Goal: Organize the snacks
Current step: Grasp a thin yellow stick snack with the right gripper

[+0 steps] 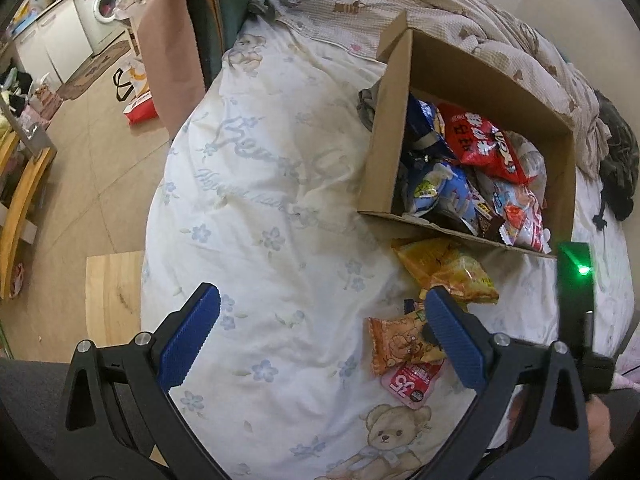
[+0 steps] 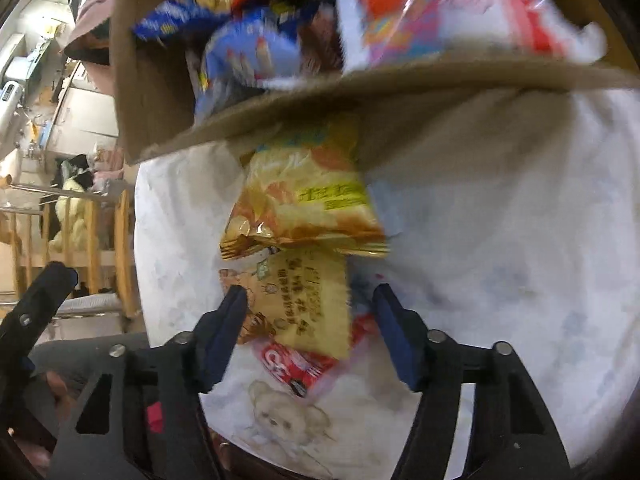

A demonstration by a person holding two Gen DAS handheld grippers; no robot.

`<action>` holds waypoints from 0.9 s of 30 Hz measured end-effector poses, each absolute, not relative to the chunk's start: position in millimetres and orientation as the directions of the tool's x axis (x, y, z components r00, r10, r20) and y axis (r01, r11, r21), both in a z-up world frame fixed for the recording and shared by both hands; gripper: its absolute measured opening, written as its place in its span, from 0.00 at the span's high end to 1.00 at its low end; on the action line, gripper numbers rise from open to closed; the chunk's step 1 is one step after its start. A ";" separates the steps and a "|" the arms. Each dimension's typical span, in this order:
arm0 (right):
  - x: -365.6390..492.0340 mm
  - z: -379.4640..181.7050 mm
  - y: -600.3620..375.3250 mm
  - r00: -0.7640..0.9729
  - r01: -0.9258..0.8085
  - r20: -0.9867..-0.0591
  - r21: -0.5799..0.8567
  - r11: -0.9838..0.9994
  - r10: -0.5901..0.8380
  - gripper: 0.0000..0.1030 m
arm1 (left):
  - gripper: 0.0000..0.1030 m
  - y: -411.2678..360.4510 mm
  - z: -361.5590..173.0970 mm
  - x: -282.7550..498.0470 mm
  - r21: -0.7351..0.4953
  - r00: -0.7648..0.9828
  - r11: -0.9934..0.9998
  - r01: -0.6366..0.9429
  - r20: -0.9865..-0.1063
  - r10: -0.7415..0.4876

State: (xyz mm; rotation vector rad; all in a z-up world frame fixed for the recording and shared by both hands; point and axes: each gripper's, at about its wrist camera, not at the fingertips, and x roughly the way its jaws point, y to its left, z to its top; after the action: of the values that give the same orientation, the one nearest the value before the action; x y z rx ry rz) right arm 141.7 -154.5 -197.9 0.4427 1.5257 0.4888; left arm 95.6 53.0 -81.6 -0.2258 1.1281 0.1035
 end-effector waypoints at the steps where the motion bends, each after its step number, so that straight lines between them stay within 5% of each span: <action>1: 141.7 -198.6 -150.9 -0.015 -0.038 -0.827 0.563 0.826 0.563 0.40 | 0.02 55.0 -82.2 95.8 -0.129 0.425 0.971 -0.201 -0.905 -0.032; 3: 141.7 -195.9 -142.9 -0.006 -0.082 -0.834 0.550 0.831 0.552 0.41 | 0.02 58.4 -83.0 95.9 -0.133 0.423 0.968 -0.213 -0.905 -0.031; 5: 140.9 -194.9 -140.0 0.004 -0.099 -0.849 0.526 0.845 0.529 0.62 | 0.02 60.0 -84.4 96.6 -0.136 0.418 0.966 -0.220 -0.908 -0.033; 6: 138.9 -194.9 -139.6 -0.001 -0.105 -0.853 0.519 0.849 0.521 0.86 | 0.02 60.5 -85.1 97.4 -0.140 0.414 0.965 -0.222 -0.909 -0.036; 7: 138.9 -193.6 -141.6 -0.015 -0.100 -0.846 0.531 0.841 0.533 0.91 | 0.02 60.4 -85.3 97.5 -0.142 0.413 0.964 -0.224 -0.910 -0.038; 19: 104.8 -114.8 -224.4 0.205 -0.080 -0.808 0.548 0.832 0.552 0.98 | 0.02 35.4 -95.9 96.9 -0.097 0.372 0.985 -0.145 -0.927 -0.036; 27: 94.7 -106.2 -284.1 0.356 0.075 -0.801 0.538 0.840 0.481 0.98 | 0.02 -36.2 -144.9 97.6 -0.040 0.215 0.994 0.105 -0.975 -0.062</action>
State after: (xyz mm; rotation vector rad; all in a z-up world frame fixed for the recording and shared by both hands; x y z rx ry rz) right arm 94.7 -284.1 -106.2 0.5431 1.1919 0.2794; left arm 97.6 -36.2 -144.9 0.0370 1.3496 -0.1157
